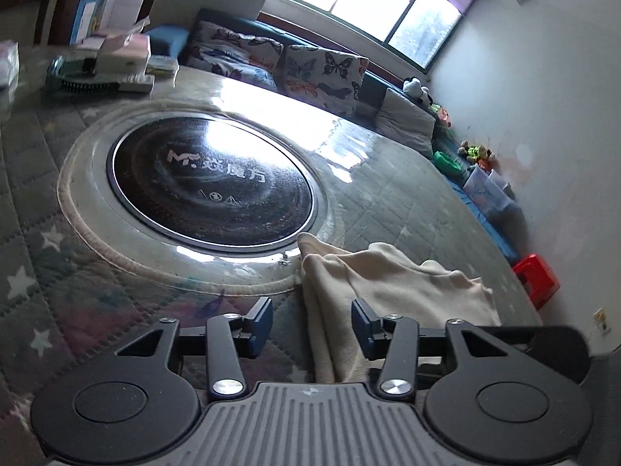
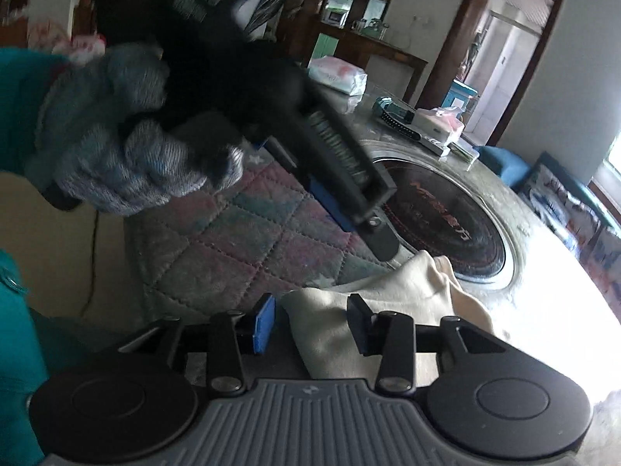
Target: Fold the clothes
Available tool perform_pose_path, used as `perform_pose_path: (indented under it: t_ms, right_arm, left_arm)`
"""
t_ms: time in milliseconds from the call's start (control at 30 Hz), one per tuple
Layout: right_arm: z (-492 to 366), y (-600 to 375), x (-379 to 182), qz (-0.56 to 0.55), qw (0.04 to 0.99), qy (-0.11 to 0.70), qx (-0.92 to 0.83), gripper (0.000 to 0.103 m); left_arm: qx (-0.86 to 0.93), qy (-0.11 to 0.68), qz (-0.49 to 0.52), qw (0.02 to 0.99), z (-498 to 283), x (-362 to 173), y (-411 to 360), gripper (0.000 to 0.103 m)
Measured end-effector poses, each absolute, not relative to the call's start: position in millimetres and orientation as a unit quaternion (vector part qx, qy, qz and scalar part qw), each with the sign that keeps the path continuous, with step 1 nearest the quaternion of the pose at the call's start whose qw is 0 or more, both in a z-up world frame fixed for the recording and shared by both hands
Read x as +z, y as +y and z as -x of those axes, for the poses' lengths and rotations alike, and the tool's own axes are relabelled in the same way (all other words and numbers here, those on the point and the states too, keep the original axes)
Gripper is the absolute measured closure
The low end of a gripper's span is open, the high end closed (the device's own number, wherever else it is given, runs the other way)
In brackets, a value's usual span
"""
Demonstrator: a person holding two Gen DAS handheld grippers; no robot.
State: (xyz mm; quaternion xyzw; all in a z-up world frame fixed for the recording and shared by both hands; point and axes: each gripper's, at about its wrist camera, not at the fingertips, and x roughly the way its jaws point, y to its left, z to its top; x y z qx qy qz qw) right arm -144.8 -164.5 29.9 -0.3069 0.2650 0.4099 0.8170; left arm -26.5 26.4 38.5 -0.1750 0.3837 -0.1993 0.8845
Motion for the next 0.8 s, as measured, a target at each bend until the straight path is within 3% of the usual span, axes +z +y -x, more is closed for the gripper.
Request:
perform_pose_path:
  t_ms: [100, 233, 300, 533, 800]
  right_arm:
    - [144.3, -158.8, 23.8, 0.313, 0.82, 0.271, 0.395, 0.065]
    - [141.0, -164.3, 29.6, 0.284, 0.835, 0.273, 0.383, 0.088]
    - [138.5, -170.3, 35.4, 0.259, 0.844, 0.276, 0.381, 0.09]
    - [132.0, -187.9, 53.1, 0.203, 0.861, 0.272, 0.379, 0.092]
    - [130.5, -207.4, 65.7, 0.17, 0.871, 0.262, 0.379, 0.092]
  left_arm:
    - [-0.2, 0.395, 0.194, 0.875, 21.6, 34.7, 25.1, 0.047]
    - [-0.192, 0.409, 0.22, 0.864, 15.2, 31.6, 24.1, 0.045]
    - [-0.188, 0.415, 0.239, 0.857, 11.9, 29.9, 24.4, 0.044]
    - [-0.178, 0.434, 0.306, 0.828, 0.3, 25.4, 21.9, 0.034]
    - [-0.161, 0.454, 0.36, 0.799, -8.4, 18.8, 15.6, 0.034]
